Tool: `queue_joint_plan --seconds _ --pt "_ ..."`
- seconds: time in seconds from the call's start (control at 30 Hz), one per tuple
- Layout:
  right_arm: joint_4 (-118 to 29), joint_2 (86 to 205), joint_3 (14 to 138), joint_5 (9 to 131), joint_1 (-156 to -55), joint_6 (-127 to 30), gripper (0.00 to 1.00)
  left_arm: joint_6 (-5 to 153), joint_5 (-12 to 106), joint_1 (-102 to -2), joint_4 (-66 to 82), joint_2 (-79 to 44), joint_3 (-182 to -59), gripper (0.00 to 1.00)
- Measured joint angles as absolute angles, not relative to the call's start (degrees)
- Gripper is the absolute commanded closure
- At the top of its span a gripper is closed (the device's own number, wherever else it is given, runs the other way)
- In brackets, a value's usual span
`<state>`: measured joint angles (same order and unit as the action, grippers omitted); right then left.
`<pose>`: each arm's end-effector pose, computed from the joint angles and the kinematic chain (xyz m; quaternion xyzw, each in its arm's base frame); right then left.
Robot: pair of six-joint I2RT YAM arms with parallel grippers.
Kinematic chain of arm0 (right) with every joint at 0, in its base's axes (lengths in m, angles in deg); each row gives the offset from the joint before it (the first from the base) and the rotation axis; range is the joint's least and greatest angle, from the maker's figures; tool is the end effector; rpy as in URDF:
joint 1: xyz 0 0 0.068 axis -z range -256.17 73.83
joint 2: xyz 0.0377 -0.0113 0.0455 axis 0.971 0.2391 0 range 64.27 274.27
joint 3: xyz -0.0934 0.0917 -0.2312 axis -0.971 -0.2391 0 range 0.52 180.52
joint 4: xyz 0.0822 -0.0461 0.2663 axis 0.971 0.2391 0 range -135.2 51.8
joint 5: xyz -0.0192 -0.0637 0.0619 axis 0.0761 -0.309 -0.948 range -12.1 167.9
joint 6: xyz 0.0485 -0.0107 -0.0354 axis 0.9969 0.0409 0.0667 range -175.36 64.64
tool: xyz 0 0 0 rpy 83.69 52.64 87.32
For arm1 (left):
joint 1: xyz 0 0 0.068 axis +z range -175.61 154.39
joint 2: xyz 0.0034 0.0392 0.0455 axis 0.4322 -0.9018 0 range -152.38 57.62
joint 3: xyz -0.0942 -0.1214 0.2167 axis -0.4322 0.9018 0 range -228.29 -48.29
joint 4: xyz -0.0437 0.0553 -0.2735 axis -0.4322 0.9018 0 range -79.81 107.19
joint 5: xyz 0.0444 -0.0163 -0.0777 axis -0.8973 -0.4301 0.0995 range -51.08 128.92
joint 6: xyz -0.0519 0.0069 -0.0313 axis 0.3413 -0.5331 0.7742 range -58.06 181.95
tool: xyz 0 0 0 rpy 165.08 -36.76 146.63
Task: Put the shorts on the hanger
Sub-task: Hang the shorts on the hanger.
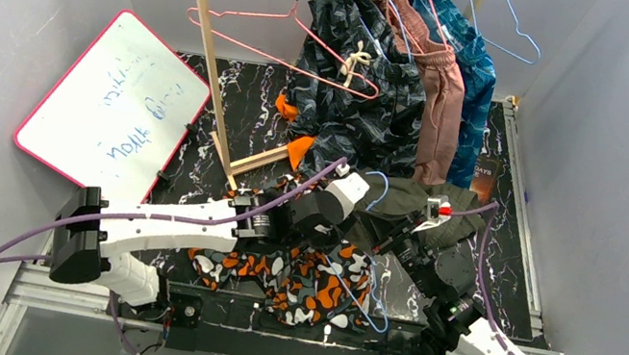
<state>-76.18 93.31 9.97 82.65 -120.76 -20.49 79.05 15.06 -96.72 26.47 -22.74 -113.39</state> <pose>0.1341 0.1270 0.2284 -0.0216 0.6333 0.4740 0.6114 0.1305 -0.3246 0.2936 0.2977 0.8065 -0.2031 0.4686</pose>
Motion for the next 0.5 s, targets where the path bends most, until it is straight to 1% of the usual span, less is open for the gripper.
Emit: queue_joint_plan --seconds 0.17,0.37,0.5 --pt "-76.92 93.42 9.97 82.61 -120.76 -19.88 1.00 79.14 10.26 -96.72 26.44 -23.90 -113.04 0.44" --pt "-77.95 93.81 9.97 82.17 -120.76 -19.27 1.00 79.03 5.18 -96.72 26.14 -25.98 -112.51 0.46" --pt "-79.52 94.73 9.75 81.50 -120.76 -18.68 1.00 79.00 4.35 -96.72 26.12 -26.65 -112.51 0.44"
